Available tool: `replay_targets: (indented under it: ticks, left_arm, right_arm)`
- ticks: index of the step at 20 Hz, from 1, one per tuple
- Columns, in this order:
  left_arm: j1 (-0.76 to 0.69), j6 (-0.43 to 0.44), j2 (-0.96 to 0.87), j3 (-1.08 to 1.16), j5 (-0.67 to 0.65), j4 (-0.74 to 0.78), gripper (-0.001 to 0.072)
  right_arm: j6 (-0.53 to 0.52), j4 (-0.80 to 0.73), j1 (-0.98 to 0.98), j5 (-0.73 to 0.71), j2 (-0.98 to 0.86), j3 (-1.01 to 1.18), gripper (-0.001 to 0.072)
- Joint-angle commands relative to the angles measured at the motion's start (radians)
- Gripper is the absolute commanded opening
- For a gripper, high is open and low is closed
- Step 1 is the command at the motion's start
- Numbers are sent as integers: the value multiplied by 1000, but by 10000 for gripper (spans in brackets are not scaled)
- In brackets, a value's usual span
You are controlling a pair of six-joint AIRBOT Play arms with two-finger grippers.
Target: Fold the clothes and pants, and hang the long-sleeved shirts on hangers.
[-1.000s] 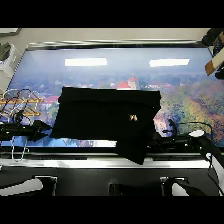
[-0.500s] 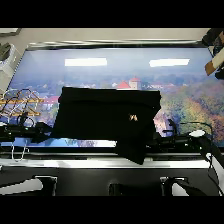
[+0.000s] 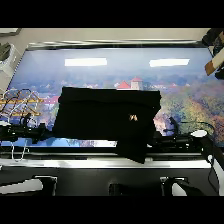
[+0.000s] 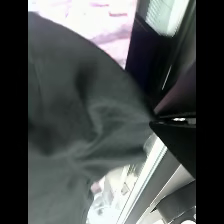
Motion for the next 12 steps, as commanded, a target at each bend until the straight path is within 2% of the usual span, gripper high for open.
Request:
replay_targets:
  ticks: [1, 3, 6, 9, 12]
  left_arm:
    - [-1, -42, 68, 2, -45, 0, 11]
    - [-1, -104, 166, 2, -47, 20, 12]
    - [-3, -158, 311, 2, -53, 21, 11]
    - [-10, -196, 381, 2, -92, 19, 11]
    - [-66, -198, 404, 21, -78, 0, 11]
  right_arm:
    - [84, -19, 1, 68, 151, 2, 28]
    - [166, -18, 1, 164, 315, 7, 27]
    - [364, -24, 1, 261, 612, 89, 26]
    - [586, -148, 1, 325, 809, 233, 26]
    - [584, -233, 1, 332, 785, 270, 26]
